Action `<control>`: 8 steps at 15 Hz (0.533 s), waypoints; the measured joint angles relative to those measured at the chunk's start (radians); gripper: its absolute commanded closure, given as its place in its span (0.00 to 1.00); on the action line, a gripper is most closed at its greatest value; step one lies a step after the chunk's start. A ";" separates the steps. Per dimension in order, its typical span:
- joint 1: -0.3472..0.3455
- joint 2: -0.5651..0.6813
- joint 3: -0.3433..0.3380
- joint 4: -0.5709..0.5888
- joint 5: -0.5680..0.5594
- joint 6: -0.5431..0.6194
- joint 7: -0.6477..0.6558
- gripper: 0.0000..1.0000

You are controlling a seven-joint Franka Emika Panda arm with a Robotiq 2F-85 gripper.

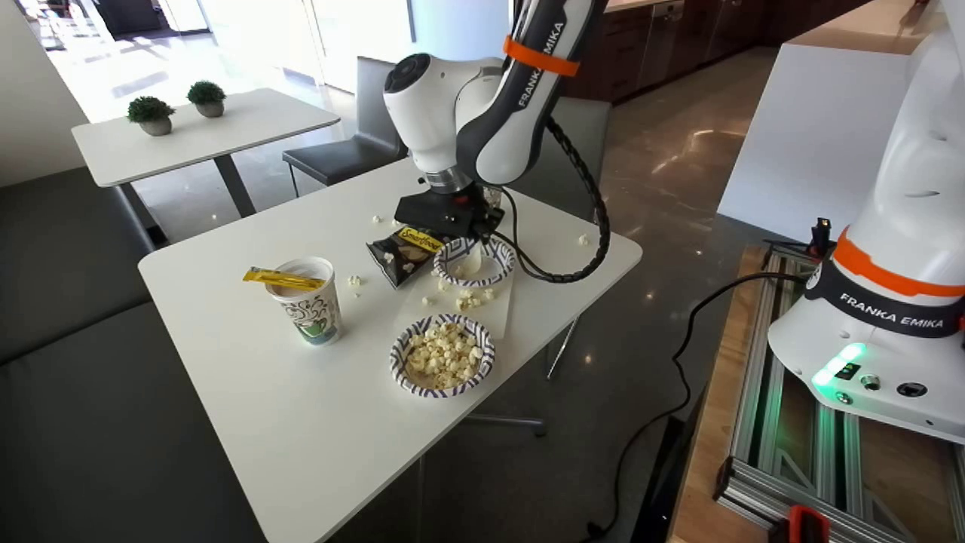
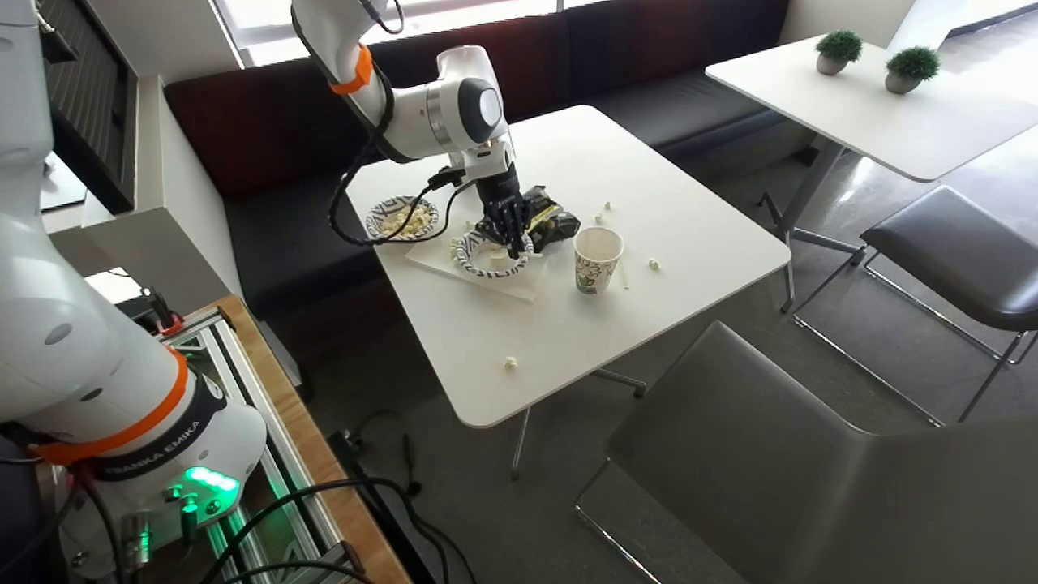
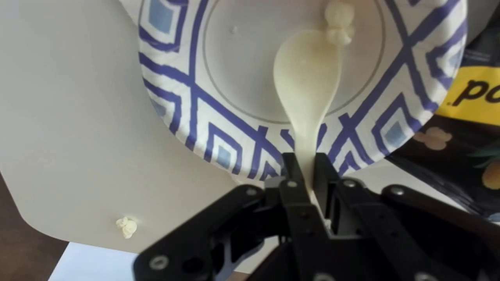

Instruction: Use the spoon on the table to move the content of the plate on the right into the plate on the left

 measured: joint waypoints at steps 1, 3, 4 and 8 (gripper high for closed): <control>0.005 0.001 -0.005 0.000 -0.001 0.001 0.003 0.97; 0.016 0.003 -0.015 0.001 -0.007 0.006 0.010 0.97; 0.021 0.005 -0.020 0.001 -0.012 0.012 0.014 0.97; 0.035 0.010 -0.030 0.001 -0.030 0.031 0.031 0.97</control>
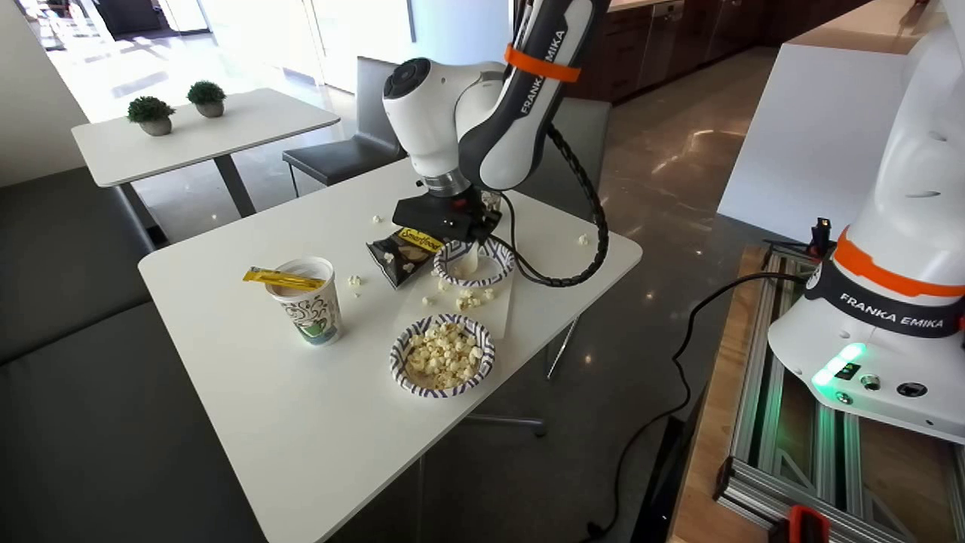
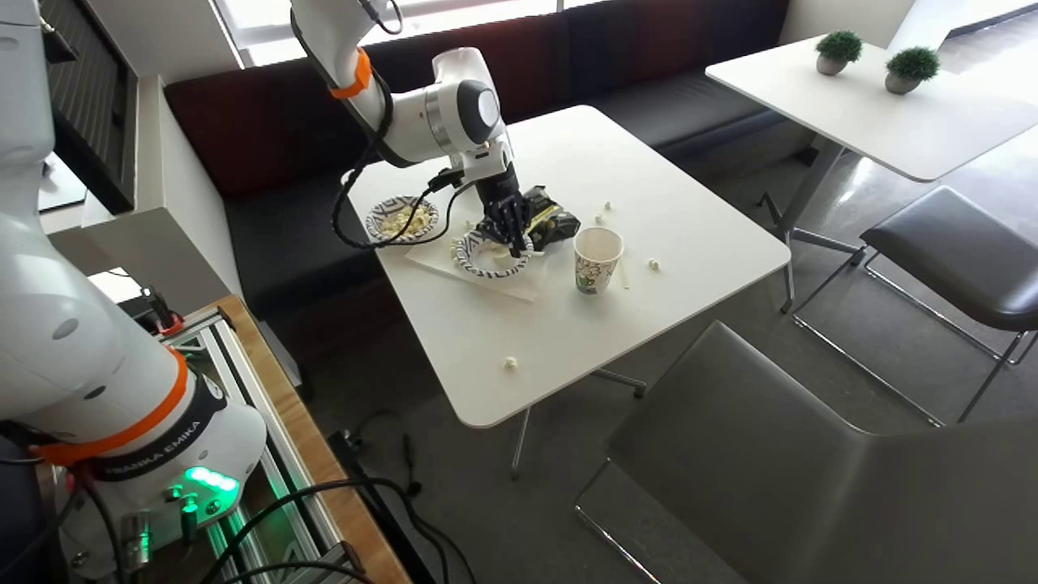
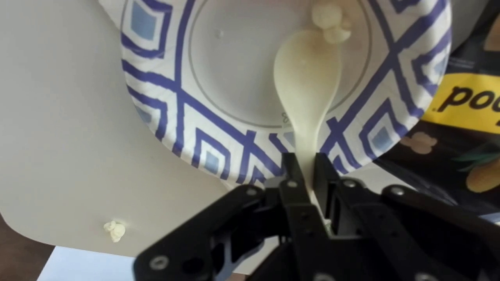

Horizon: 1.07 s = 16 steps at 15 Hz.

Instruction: Use the spoon on the table to move the content of the plate on the right into the plate on the left

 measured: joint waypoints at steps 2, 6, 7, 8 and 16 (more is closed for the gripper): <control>0.005 0.003 0.000 0.000 -0.002 0.003 0.000 0.97; 0.011 0.005 0.001 0.001 -0.002 0.004 0.000 0.97; 0.012 0.005 0.001 0.001 -0.002 0.006 0.000 0.97; 0.013 0.005 0.001 0.002 -0.003 0.009 0.000 0.97; 0.033 0.008 -0.013 0.004 -0.071 0.041 0.077 0.97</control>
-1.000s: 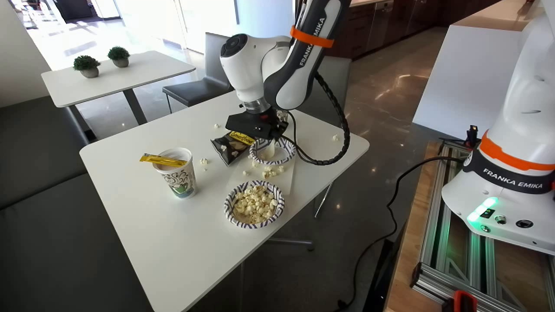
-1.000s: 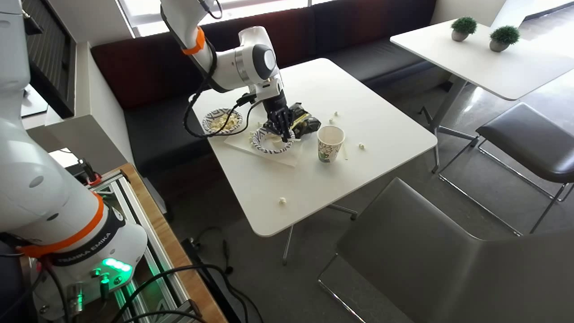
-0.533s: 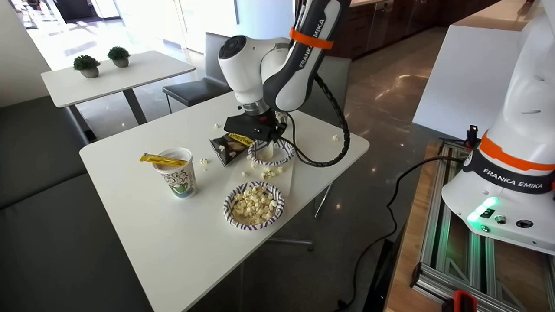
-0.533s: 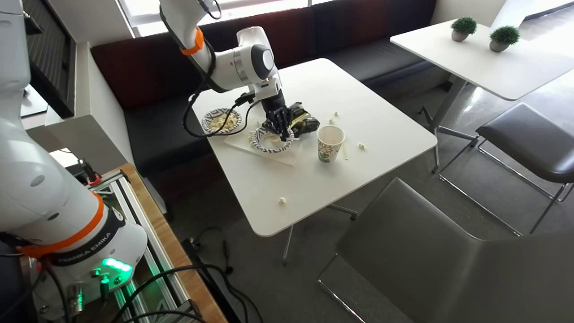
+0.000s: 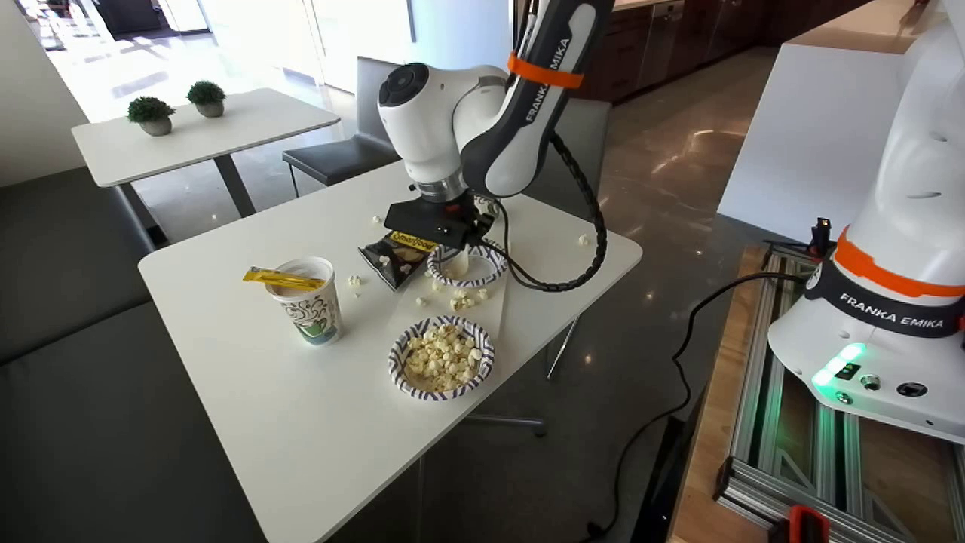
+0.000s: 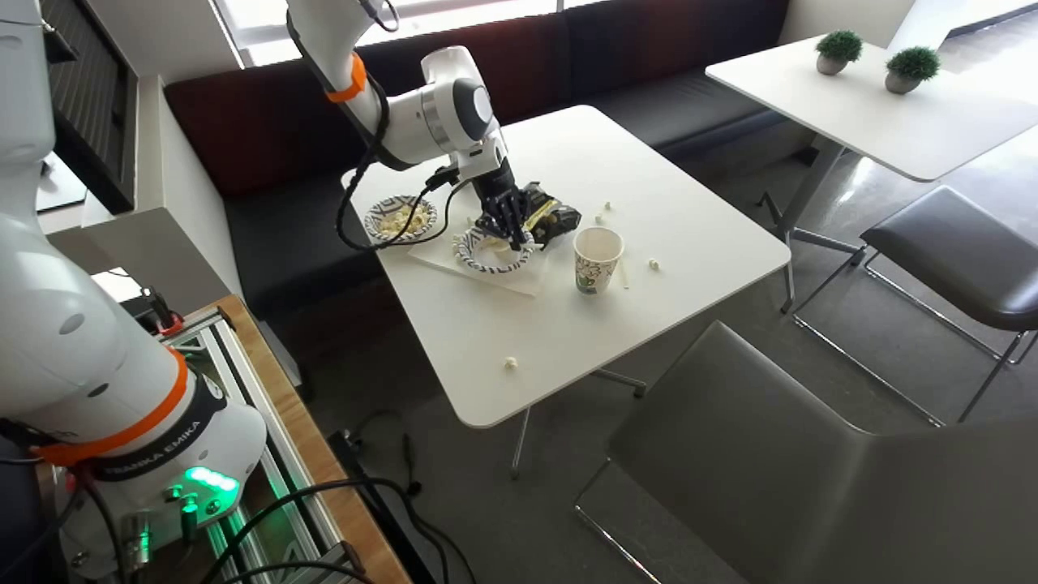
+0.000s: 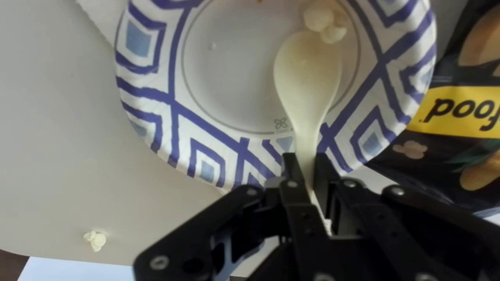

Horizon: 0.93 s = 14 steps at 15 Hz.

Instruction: Use the spoon on the table to move the content of the plate on the right into the plate on the left

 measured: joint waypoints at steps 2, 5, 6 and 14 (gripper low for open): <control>0.001 0.000 0.000 0.000 -0.002 0.000 0.012 0.97; 0.001 0.001 0.003 0.000 -0.002 0.000 0.016 0.97; 0.001 0.001 0.004 0.000 -0.002 0.000 0.016 0.97; -0.006 0.003 0.027 -0.003 0.027 0.027 0.013 0.97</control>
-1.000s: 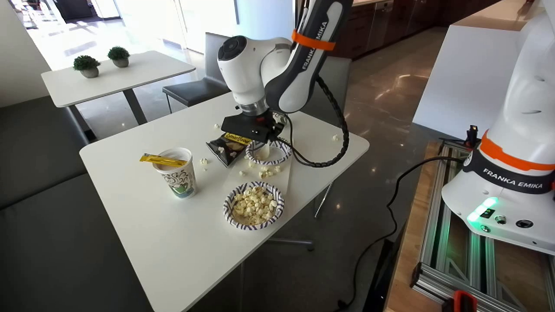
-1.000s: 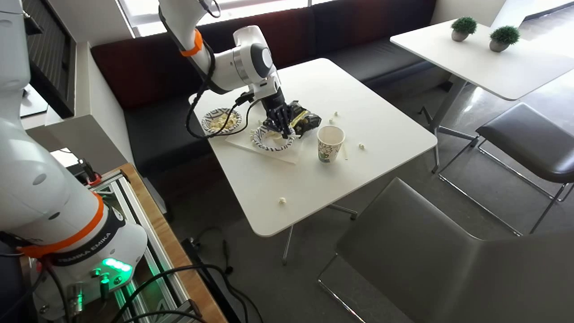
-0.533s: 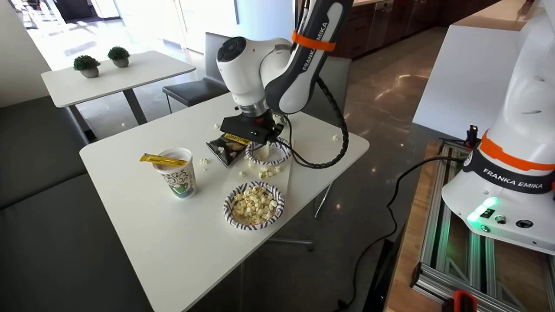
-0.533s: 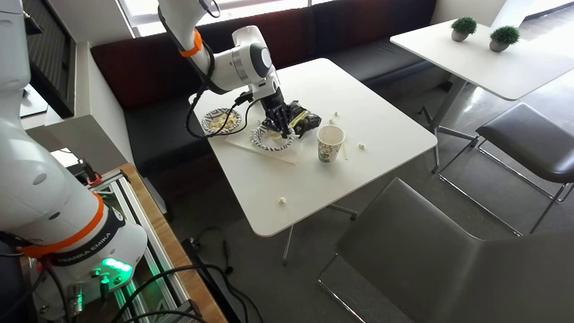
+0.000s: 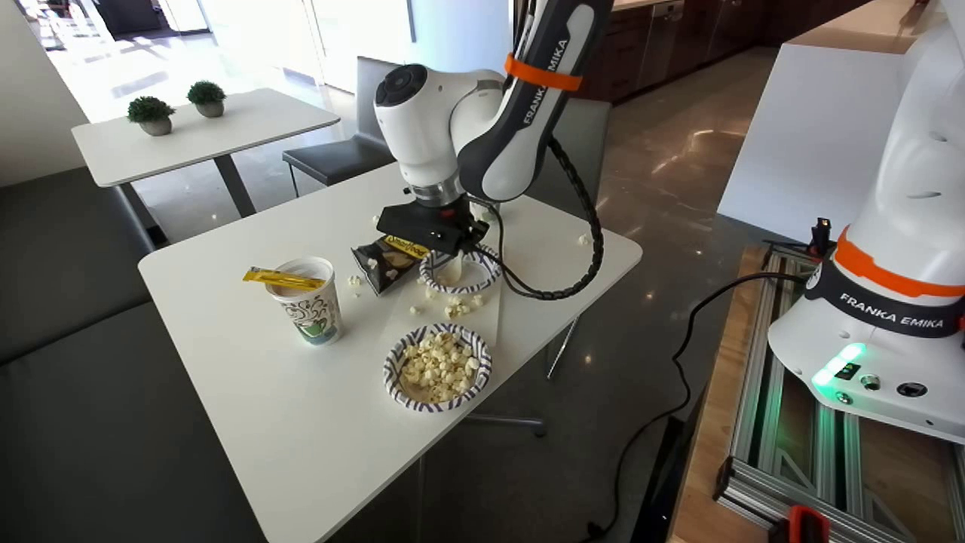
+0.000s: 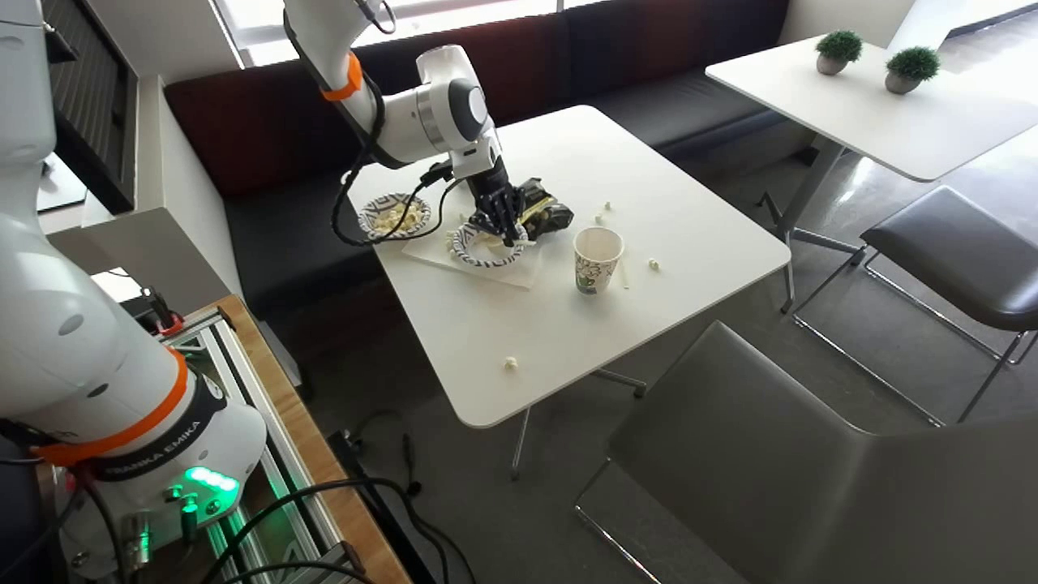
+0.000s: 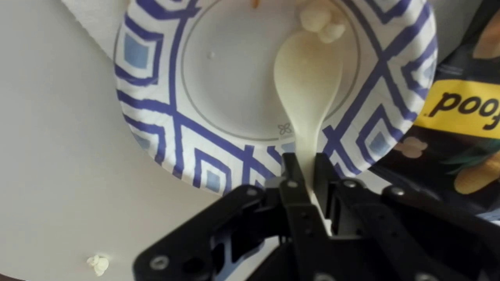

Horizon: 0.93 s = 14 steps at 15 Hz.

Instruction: Use the spoon on the table to move the content of the plate on the right into the plate on the left

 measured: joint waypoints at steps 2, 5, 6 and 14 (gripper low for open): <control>-0.003 0.000 0.005 -0.001 0.022 0.010 -0.006 0.97; -0.003 0.000 0.006 -0.001 0.057 0.016 -0.019 0.97; -0.004 0.000 0.007 -0.001 0.072 0.016 -0.026 0.97; -0.008 0.000 0.020 -0.002 0.197 0.017 -0.116 0.97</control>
